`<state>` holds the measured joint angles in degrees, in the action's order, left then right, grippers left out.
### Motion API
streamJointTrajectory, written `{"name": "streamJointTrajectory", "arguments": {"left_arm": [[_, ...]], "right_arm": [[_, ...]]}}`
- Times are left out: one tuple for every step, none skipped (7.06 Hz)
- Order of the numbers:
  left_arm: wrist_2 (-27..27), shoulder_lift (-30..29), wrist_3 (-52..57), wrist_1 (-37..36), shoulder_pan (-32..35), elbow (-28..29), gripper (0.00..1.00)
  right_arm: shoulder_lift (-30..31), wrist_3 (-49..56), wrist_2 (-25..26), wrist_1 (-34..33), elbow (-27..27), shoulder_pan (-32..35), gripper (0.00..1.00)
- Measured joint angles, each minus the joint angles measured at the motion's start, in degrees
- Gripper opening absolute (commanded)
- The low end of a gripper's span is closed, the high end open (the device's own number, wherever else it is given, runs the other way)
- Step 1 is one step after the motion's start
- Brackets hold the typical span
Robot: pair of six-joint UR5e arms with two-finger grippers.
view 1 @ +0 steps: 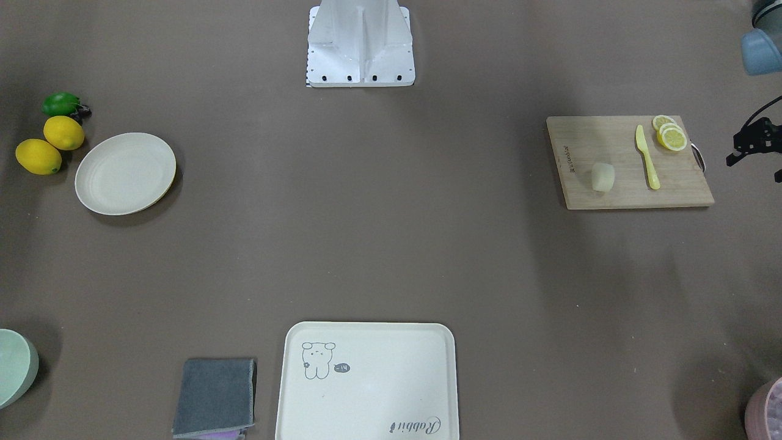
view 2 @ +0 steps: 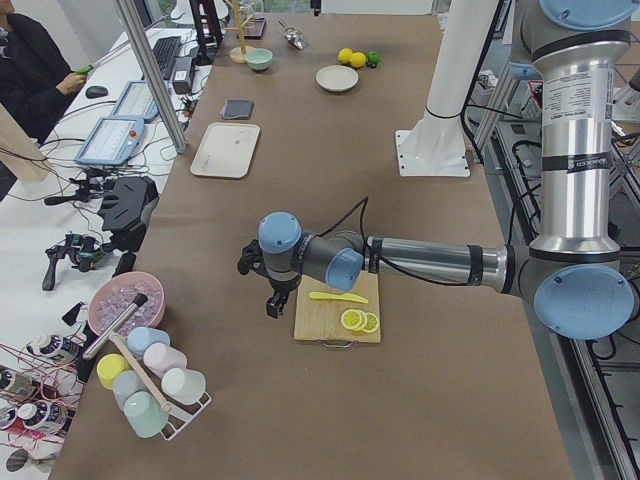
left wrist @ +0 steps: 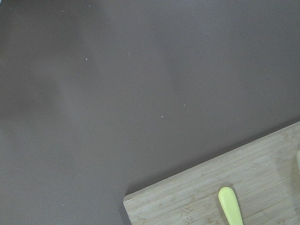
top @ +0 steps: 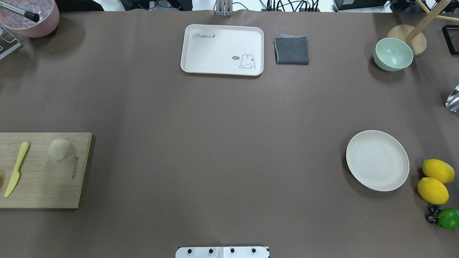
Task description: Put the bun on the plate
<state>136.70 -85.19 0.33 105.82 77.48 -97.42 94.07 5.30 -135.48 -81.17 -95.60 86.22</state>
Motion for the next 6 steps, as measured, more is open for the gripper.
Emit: {"name": "streamJointTrajectory", "arguments": {"left_arm": [[0.06, 0.40, -0.04, 0.00, -0.09, -0.58, 0.98], [0.12, 0.54, -0.08, 0.02, -0.34, -0.80, 0.98], [0.02, 0.64, -0.10, 0.06, -0.61, -0.72, 0.98], [-0.10, 0.75, -0.17, 0.04, -0.70, -0.62, 0.98], [-0.02, 1.04, -0.35, 0.21, -0.65, -0.68, 0.98], [0.13, 1.68, -0.56, 0.93, -0.51, -0.90, 0.98]], "right_arm": [[-0.14, -0.02, 0.07, 0.05, 0.08, 0.00, 1.00], [-0.04, -0.02, 0.01, 0.22, 0.10, 0.00, 1.00], [0.20, -0.02, -0.30, 0.35, 0.10, 0.00, 1.00], [0.39, 0.01, -0.81, 0.43, 0.16, 0.00, 1.00], [0.48, 0.09, -1.57, 0.43, 0.31, 0.00, 1.00], [0.57, 0.15, -2.83, 0.40, 0.61, 0.00, 1.00]]}}
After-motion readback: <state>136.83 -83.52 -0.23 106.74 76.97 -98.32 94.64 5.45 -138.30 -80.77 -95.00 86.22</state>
